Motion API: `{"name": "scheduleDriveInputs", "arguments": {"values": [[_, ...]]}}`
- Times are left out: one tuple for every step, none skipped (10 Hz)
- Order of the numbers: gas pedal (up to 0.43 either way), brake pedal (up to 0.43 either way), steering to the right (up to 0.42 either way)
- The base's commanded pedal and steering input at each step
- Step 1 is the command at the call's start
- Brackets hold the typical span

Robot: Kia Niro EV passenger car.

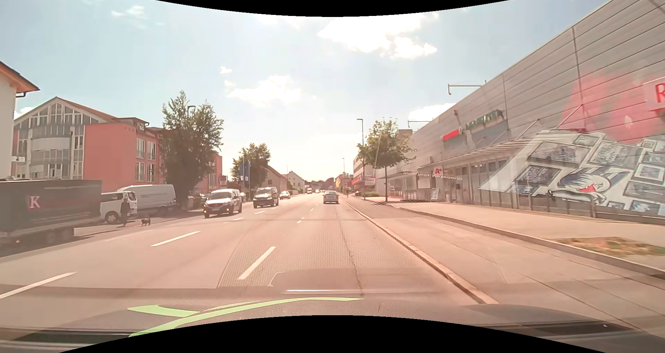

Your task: Follow the waypoints while adhering to traffic rules and regulations

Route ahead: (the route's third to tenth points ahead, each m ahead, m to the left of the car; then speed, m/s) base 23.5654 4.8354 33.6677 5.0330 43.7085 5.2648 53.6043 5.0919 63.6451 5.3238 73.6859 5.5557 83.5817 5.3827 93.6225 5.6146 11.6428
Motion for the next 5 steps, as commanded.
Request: {"name": "scheduleDriveInputs", "arguments": {"values": [[0.087, 0.0, -0.004], [0.087, 0.0, -0.005], [0.087, 0.0, -0.005], [0.098, 0.0, -0.004], [0.098, 0.0, -0.004]]}}
